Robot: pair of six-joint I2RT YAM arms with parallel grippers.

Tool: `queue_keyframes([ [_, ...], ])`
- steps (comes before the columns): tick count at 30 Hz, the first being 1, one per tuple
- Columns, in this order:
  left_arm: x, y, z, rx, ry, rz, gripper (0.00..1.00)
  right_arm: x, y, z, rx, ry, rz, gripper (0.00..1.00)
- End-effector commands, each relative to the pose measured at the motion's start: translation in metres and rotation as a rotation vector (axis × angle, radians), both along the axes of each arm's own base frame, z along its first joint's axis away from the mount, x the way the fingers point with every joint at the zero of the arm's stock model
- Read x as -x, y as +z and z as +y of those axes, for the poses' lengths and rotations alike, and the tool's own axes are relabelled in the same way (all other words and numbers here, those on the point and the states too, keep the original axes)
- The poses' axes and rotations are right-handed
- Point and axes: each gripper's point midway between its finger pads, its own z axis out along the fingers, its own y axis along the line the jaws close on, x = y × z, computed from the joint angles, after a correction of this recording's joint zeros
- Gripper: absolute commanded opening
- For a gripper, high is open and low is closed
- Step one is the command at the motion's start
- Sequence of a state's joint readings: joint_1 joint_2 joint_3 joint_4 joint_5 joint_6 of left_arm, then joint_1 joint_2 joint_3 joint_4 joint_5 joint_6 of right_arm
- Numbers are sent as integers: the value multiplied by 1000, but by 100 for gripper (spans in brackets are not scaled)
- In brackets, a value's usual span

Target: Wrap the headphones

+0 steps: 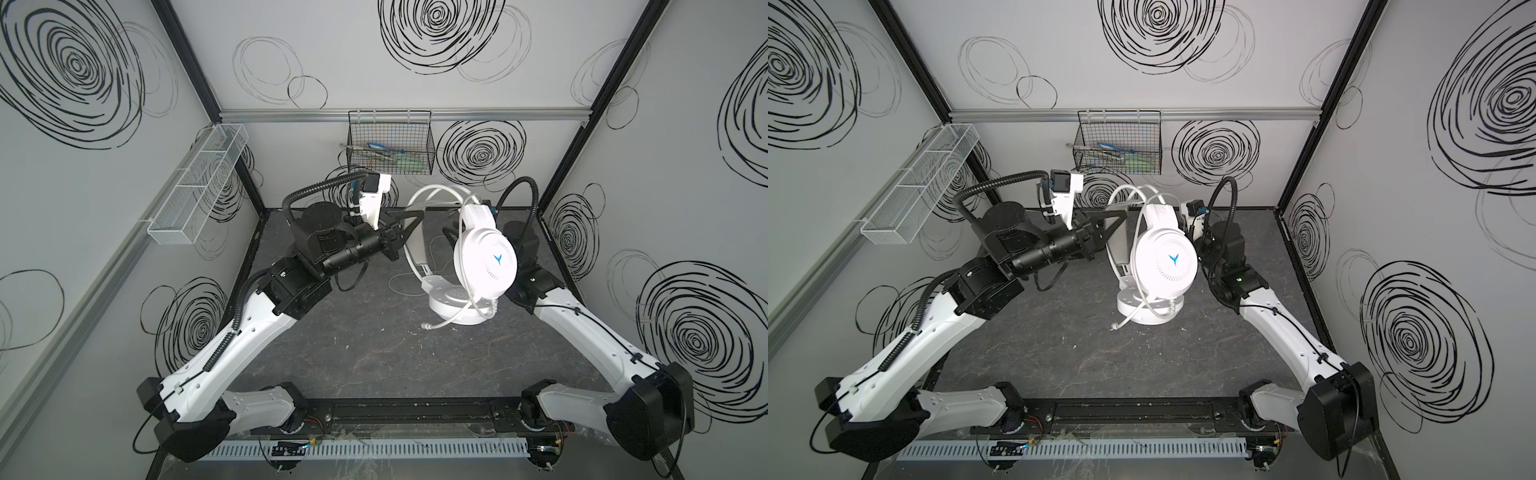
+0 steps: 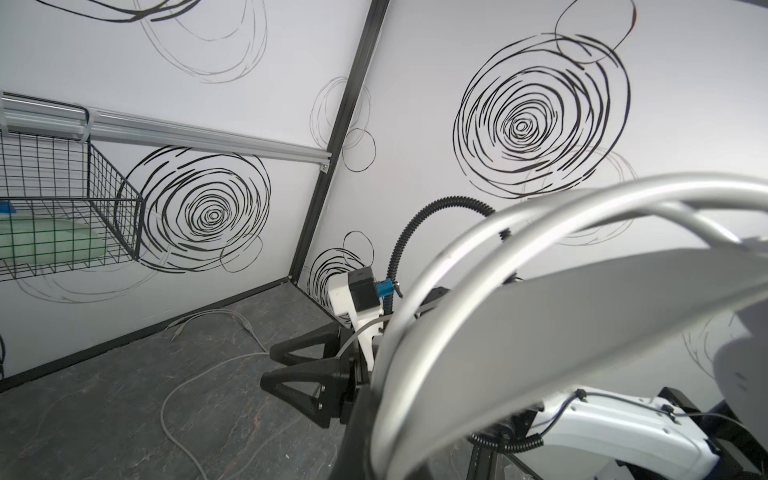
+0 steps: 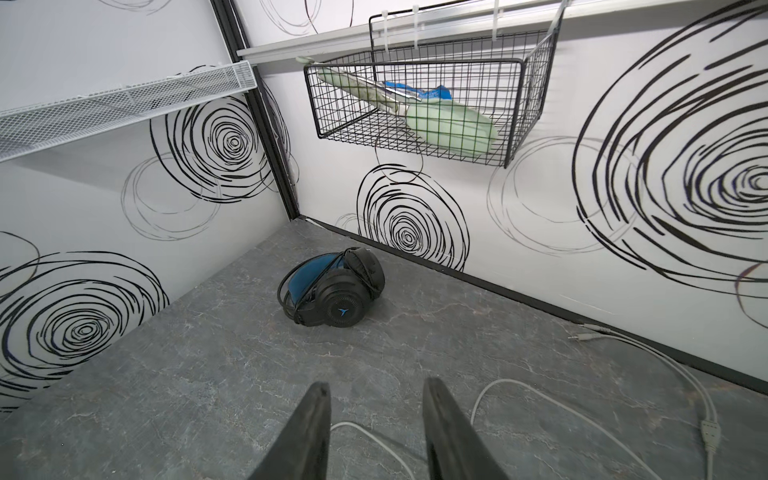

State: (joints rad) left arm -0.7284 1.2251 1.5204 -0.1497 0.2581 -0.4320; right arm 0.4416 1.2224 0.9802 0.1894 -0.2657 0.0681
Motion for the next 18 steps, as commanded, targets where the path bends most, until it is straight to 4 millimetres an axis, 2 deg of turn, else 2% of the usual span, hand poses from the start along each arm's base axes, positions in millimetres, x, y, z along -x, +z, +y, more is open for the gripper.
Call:
queue_keyframes([
  [1,11,70,15,207,16,-97,0,4,6,10,-50,50,-16,41],
  [7,2,87,24,305,65,-75,0,12,-11,21,-86,97,38,43],
  [14,-5,104,21,409,41,-61,0,18,-23,34,-102,141,73,42],
  [18,-10,106,20,417,47,-55,0,19,-28,41,-105,164,86,36],
])
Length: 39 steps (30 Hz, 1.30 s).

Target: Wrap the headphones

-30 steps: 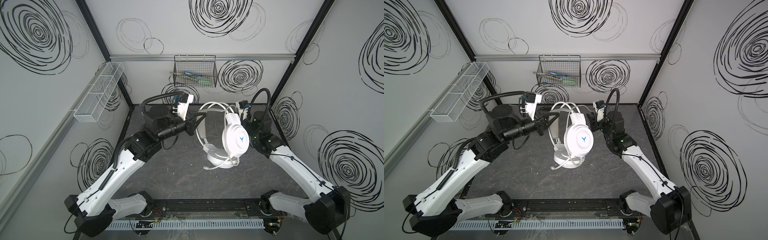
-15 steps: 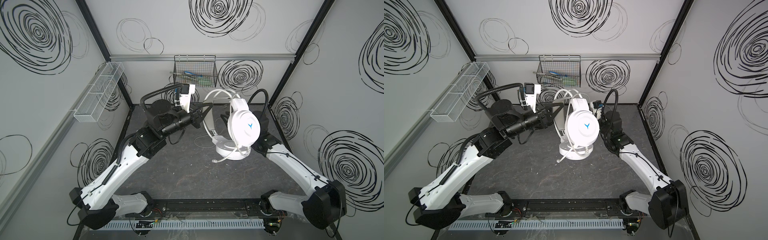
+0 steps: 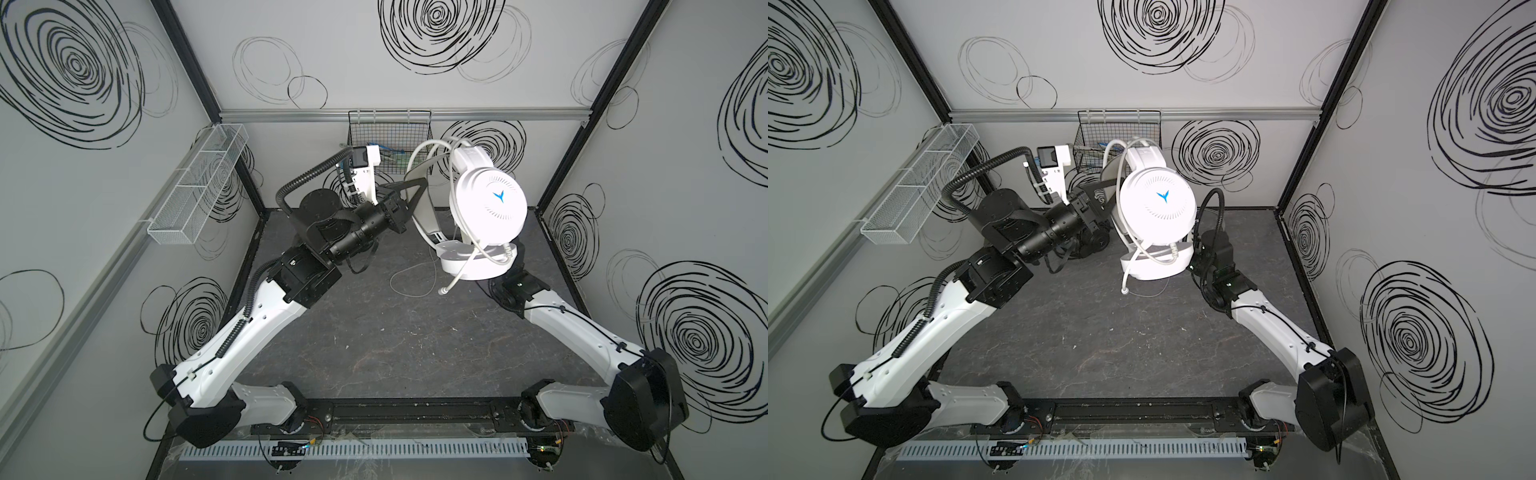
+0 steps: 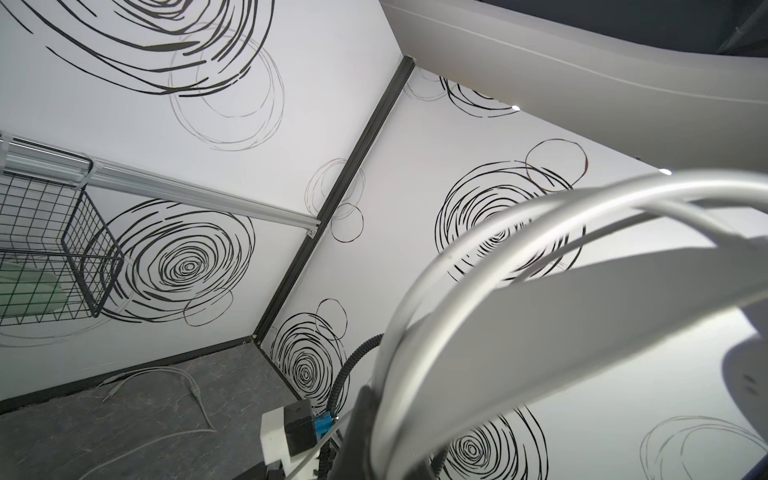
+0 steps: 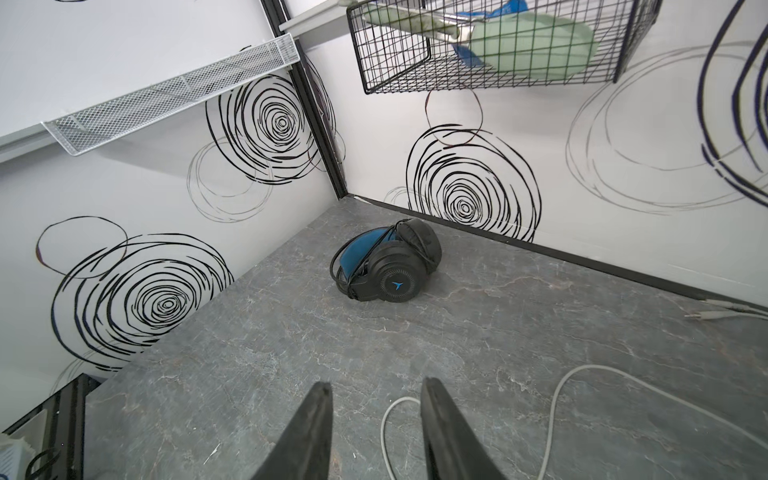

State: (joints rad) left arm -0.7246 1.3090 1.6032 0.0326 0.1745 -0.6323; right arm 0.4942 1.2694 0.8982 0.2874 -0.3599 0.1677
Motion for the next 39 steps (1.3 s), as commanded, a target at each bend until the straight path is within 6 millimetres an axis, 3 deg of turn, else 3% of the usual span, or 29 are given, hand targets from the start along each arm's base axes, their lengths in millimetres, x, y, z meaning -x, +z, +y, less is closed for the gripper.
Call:
queue_keyframes([
  [1,12,56,22,171,8,-93,0,4,5,9,-39,36,-13,34],
  [13,5,61,41,183,49,-95,0,7,-8,20,-47,71,17,25],
  [16,-2,61,57,211,85,-78,0,10,-12,23,-42,89,28,13],
  [20,-27,56,97,284,214,-15,0,19,-16,29,-23,117,49,0],
  [25,-56,35,130,336,363,81,0,39,-30,48,64,172,72,0],
  [32,-100,-7,152,259,596,242,0,69,-42,69,191,272,77,0],
  [39,-130,-53,172,126,813,284,0,102,-43,83,297,330,29,0],
])
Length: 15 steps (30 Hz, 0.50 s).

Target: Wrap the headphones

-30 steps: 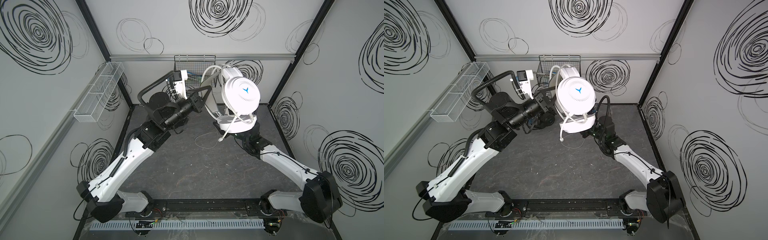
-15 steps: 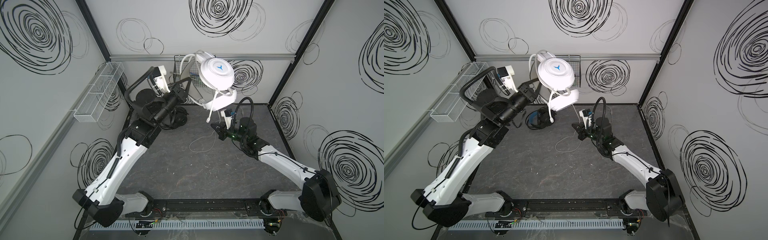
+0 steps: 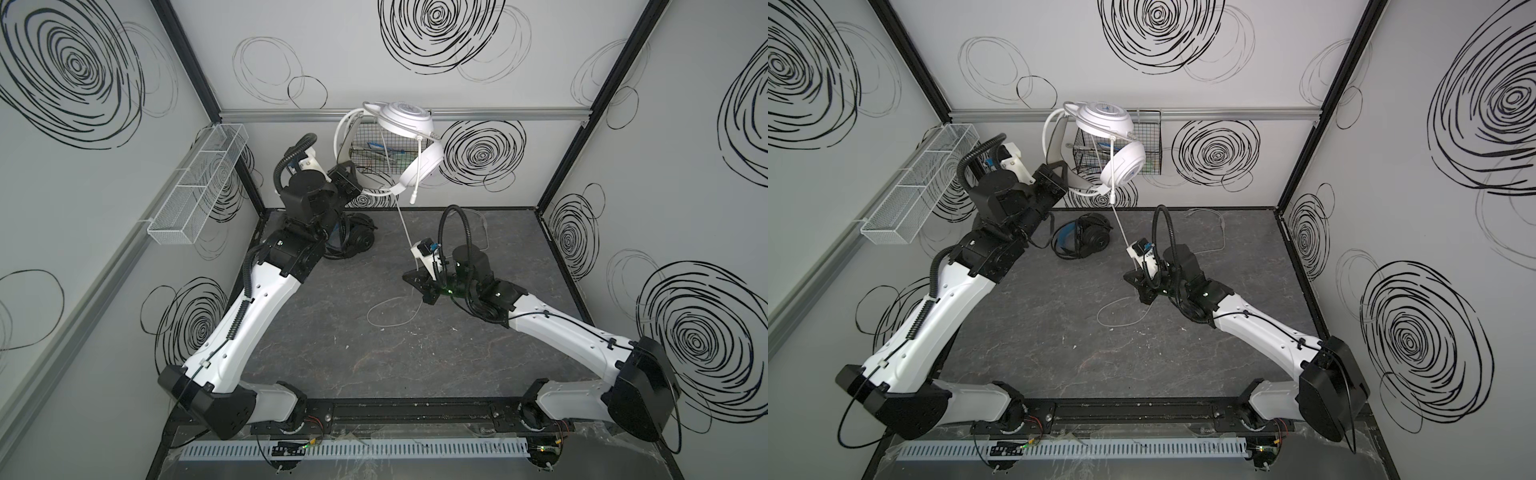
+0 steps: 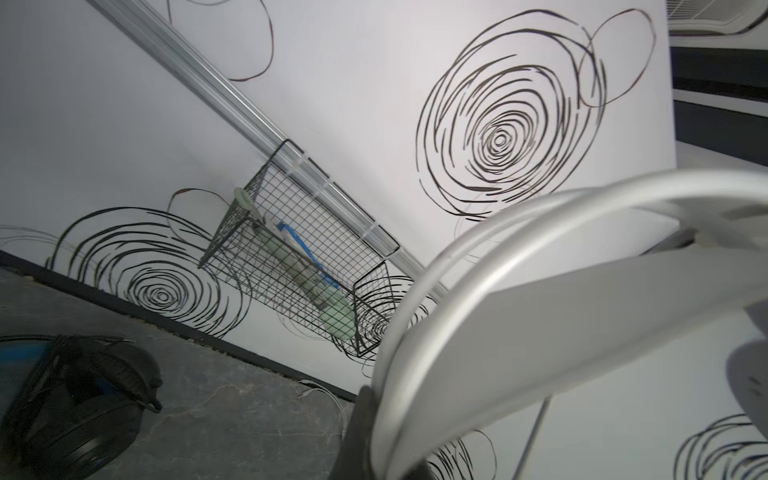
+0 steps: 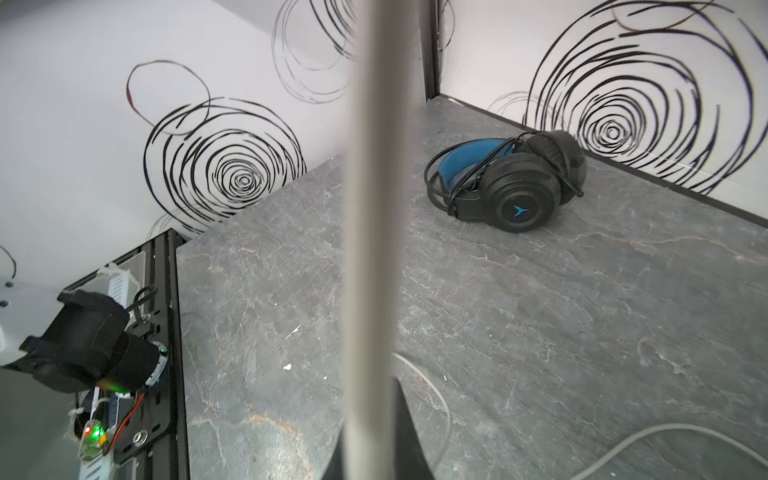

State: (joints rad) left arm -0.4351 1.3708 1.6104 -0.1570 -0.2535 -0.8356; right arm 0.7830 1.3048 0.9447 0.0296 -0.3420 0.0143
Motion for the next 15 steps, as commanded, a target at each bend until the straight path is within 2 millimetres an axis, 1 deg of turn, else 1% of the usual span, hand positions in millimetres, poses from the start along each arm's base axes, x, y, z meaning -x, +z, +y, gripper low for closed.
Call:
queue_keyframes([
  [1,-6,8,28,-43,165,-43,0,19,8,5,73,39,-60,0],
  [4,-11,-12,39,-166,256,-14,0,35,12,12,117,76,-98,0],
  [7,-14,-35,48,-314,343,30,0,45,20,16,155,96,-139,0],
  [11,-13,-63,56,-508,425,88,0,52,35,16,183,97,-187,0],
  [15,-8,-88,61,-669,459,135,0,51,53,8,199,65,-226,0],
])
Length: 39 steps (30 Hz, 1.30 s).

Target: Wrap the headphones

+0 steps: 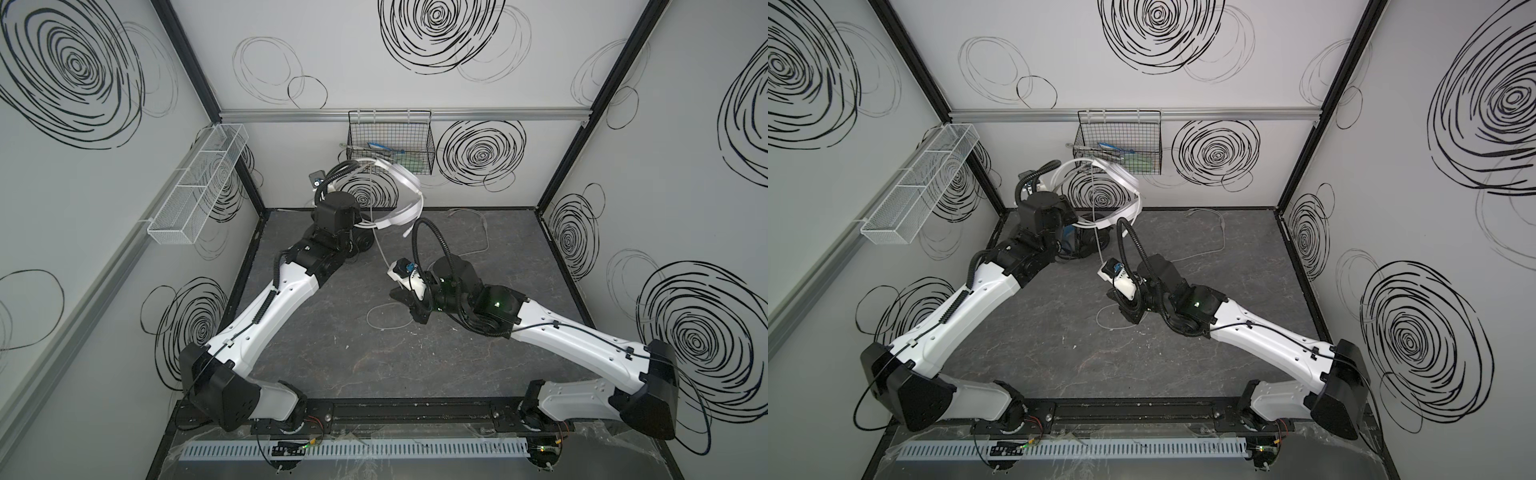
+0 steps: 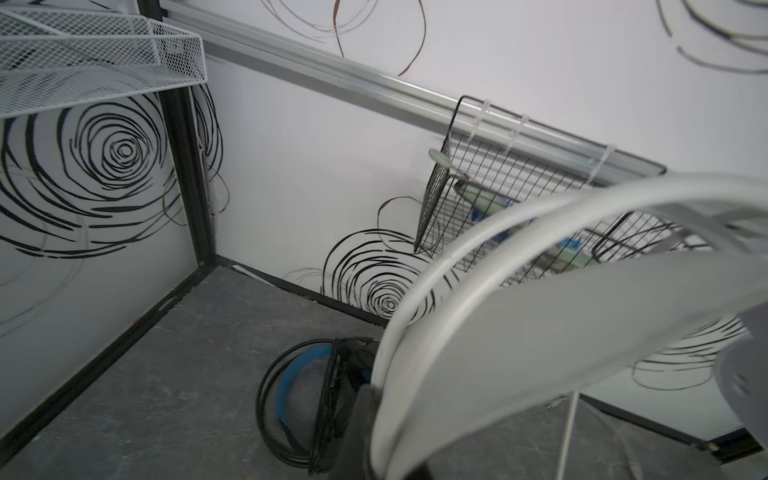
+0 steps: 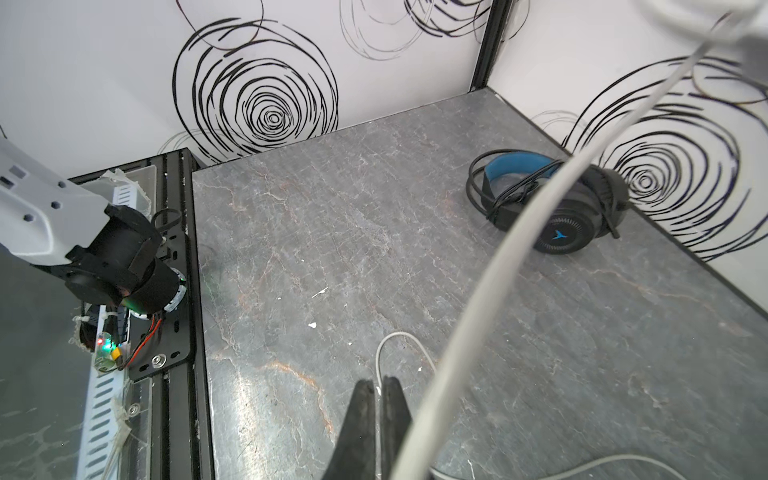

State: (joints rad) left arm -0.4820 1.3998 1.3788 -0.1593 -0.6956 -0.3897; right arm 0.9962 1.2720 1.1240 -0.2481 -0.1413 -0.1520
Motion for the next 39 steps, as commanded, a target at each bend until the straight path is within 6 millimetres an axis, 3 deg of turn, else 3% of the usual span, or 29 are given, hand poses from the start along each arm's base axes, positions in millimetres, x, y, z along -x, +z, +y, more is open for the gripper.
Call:
queue_keyframes([
  [1,7,20,16,-107,91,-82,0,-3,25,-16,31,-41,-82,0],
  [6,14,0,7,-245,29,-18,0,-18,47,-32,119,-99,-225,0],
  [12,31,-8,-15,-360,-103,4,0,-46,71,-50,242,-191,-448,2],
  [17,43,-17,-31,-476,-188,45,0,-67,78,-62,378,-267,-584,3],
  [22,54,-31,-22,-584,-149,109,0,-82,80,-78,476,-347,-673,4],
  [27,62,-34,-21,-617,-158,130,0,-87,87,-82,467,-391,-712,11],
  [31,71,-36,-48,-612,-331,118,0,-98,99,-88,427,-440,-718,13],
  [35,92,-38,-81,-562,-532,65,0,-117,118,-98,377,-493,-720,14],
  [39,105,-44,-90,-504,-606,68,0,-132,134,-110,302,-543,-700,15],
])
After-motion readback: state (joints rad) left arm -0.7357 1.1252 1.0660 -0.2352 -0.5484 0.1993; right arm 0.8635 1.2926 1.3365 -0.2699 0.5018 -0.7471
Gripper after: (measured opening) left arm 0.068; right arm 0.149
